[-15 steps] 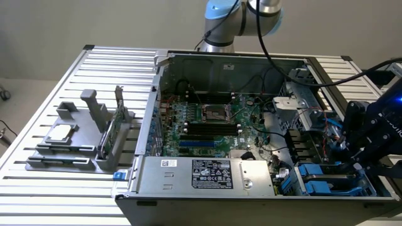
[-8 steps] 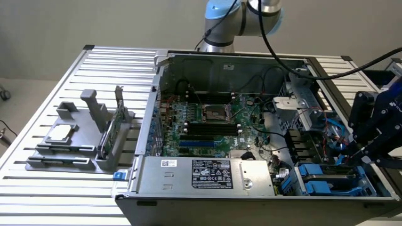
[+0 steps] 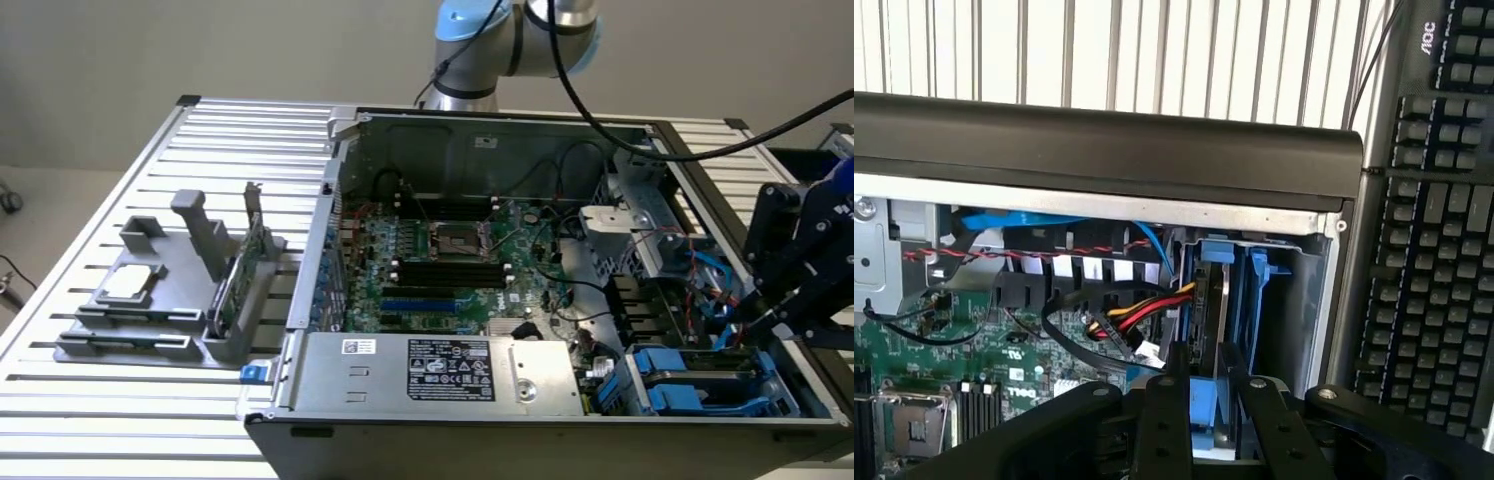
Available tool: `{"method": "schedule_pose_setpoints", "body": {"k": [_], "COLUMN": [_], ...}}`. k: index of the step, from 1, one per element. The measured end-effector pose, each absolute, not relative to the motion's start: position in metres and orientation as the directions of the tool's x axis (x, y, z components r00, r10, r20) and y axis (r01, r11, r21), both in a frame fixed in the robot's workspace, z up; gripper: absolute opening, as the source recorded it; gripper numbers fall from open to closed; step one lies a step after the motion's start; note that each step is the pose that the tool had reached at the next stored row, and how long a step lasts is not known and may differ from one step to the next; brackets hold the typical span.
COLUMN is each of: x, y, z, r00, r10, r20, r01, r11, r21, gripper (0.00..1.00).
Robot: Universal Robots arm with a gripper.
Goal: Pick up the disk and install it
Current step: 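Insert the first disk wire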
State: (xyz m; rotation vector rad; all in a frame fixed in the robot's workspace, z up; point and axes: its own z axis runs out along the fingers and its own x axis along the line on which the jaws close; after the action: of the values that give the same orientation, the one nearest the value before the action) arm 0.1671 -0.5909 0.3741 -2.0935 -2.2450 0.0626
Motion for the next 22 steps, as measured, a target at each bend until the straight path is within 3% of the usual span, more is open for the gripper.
{"method": "schedule_pose_setpoints", "body": {"k": [22], "x": [0.137], "y": [-0.589], "z": [0.378], "r00": [-0.069], "r10": [0.997], "r20": [0.024], "r01": [0.995], "r11": [0.071], "r21": [-0.075], "gripper": [0.26]}}
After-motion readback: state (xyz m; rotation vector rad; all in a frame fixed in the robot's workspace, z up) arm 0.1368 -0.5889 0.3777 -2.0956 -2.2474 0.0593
